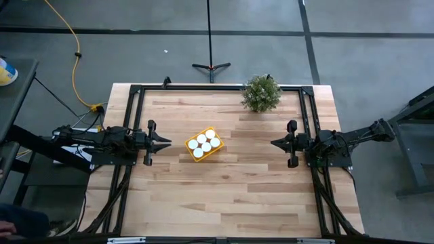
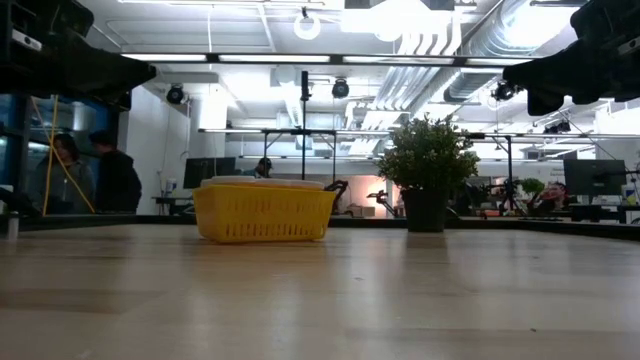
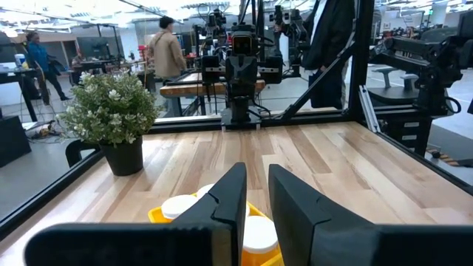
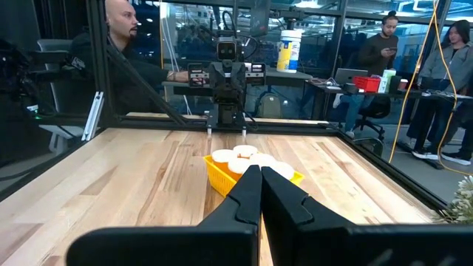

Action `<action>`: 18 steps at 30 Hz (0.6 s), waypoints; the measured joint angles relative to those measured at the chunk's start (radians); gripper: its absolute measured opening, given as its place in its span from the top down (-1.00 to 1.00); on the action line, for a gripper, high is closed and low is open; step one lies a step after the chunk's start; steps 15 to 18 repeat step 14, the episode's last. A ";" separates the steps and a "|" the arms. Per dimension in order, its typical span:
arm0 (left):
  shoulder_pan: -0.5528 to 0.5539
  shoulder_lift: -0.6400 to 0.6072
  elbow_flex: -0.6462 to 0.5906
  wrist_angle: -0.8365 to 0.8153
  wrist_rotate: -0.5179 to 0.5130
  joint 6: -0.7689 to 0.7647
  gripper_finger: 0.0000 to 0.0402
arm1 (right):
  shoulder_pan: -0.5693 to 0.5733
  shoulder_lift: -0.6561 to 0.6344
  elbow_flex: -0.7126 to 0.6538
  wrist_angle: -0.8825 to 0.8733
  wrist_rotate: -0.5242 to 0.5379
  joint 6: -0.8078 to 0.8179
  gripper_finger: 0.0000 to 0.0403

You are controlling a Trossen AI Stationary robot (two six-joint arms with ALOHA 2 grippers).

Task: Pick and place pill bottles into a basket
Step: Return to Home Position

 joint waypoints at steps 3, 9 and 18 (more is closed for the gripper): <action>0.000 0.000 0.000 0.000 0.000 0.000 0.53 | 0.000 0.000 0.000 0.000 0.000 0.000 1.00; 0.000 0.000 0.000 0.000 0.000 0.000 0.52 | 0.000 0.000 0.000 0.000 0.000 0.000 1.00; 0.000 0.000 0.000 0.000 0.000 0.000 0.52 | 0.000 0.000 0.000 0.000 0.000 0.000 1.00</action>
